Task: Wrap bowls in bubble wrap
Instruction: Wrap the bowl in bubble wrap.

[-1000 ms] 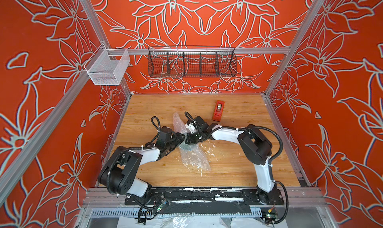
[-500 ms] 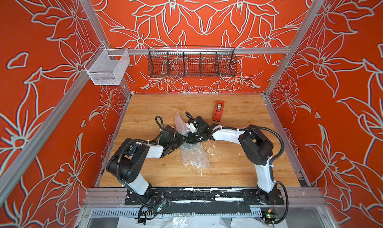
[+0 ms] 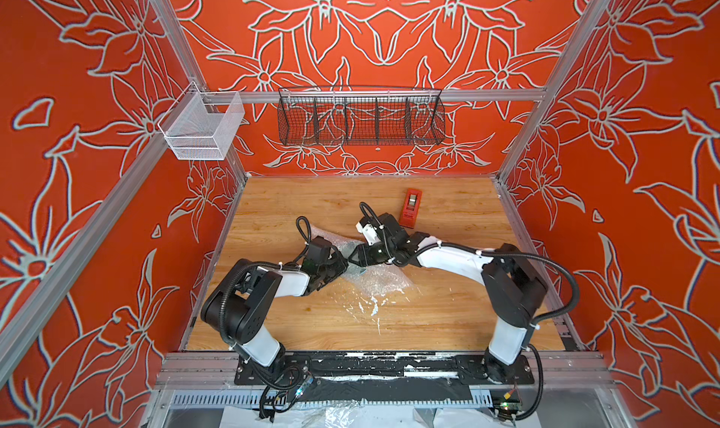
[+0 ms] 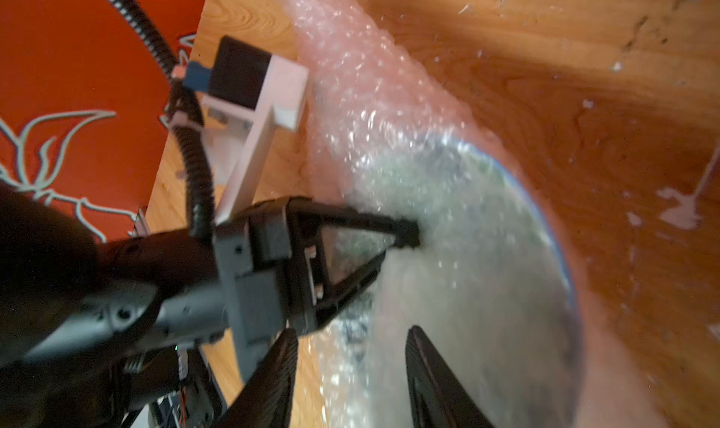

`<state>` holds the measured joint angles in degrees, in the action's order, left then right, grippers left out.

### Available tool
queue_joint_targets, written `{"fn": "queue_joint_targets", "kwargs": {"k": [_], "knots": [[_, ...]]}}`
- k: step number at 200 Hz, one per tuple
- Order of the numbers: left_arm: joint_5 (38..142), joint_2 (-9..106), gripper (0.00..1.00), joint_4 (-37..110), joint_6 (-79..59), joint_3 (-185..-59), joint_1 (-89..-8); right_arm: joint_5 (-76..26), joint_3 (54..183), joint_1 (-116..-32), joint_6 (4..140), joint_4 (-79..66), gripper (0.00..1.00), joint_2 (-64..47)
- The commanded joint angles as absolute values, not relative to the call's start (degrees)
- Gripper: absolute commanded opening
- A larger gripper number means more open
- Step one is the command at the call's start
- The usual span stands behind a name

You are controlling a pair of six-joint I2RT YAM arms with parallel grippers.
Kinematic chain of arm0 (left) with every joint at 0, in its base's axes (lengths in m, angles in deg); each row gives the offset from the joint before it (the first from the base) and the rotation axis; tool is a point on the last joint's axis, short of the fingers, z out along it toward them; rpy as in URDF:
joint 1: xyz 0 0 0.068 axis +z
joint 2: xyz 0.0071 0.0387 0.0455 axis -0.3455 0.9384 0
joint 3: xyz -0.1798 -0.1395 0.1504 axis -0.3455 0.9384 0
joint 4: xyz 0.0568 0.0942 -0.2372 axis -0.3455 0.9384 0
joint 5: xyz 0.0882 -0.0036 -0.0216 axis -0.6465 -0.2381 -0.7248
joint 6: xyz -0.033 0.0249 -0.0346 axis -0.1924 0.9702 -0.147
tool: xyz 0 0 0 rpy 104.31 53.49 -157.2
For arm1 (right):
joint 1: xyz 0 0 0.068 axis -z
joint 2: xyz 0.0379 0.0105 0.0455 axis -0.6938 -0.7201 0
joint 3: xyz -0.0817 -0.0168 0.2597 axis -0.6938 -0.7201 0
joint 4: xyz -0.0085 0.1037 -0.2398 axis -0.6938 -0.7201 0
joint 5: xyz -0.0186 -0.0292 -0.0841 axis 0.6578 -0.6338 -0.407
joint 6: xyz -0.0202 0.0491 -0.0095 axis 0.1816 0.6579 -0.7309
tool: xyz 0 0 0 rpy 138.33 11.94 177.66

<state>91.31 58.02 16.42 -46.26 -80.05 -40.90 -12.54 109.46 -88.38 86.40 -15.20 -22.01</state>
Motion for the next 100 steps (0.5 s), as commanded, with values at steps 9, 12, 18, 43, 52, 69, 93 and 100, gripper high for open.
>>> {"fn": "queue_joint_targets", "kwargs": {"k": [9,12,18,43,52,69,93,100], "knots": [[87.2,59.3,0.04,26.3,-47.1,-78.4,-40.4,-15.0,105.3,-87.9,86.6,-19.6,0.55,-16.3],[87.3,59.2,0.04,26.4,-47.1,-78.4,-40.4,-15.4,105.1,-87.8,86.5,-19.9,0.55,-16.0],[87.2,58.8,0.04,26.7,-47.0,-78.5,-40.4,-16.2,104.7,-87.6,86.2,-20.6,0.56,-15.2],[86.5,57.3,0.04,28.4,-46.9,-78.8,-40.6,-17.6,101.9,-85.8,86.3,-21.0,0.58,-12.3],[86.4,56.8,0.04,29.1,-46.8,-79.1,-40.6,-17.9,100.1,-85.2,86.7,-19.8,0.59,-10.4],[85.9,55.9,0.04,31.7,-46.7,-79.9,-40.8,-19.2,96.1,-84.2,86.8,-18.0,0.61,-5.9],[84.5,54.5,0.03,36.7,-46.3,-81.5,-41.2,-21.5,89.2,-82.0,86.6,-15.7,0.64,1.2],[83.9,54.0,0.03,38.4,-46.2,-82.1,-41.5,-21.4,87.2,-80.7,86.5,-15.4,0.65,3.1]]}}
